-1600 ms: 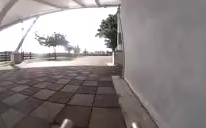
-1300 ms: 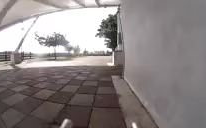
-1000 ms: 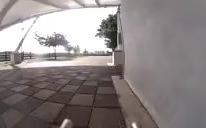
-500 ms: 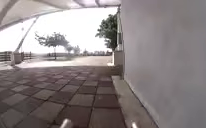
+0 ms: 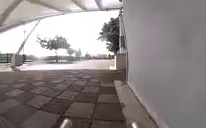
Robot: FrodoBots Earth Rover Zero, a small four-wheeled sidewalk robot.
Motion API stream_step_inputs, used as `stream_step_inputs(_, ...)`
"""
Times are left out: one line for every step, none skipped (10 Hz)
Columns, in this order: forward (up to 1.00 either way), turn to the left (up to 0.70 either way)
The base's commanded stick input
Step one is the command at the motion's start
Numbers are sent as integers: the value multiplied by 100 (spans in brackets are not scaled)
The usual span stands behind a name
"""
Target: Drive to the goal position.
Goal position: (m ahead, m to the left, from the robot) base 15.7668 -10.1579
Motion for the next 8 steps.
stream_step_inputs(70,0)
stream_step_inputs(69,0)
stream_step_inputs(58,0)
stream_step_inputs(50,8)
stream_step_inputs(50,3)
stream_step_inputs(50,0)
stream_step_inputs(50,35)
stream_step_inputs(50,50)
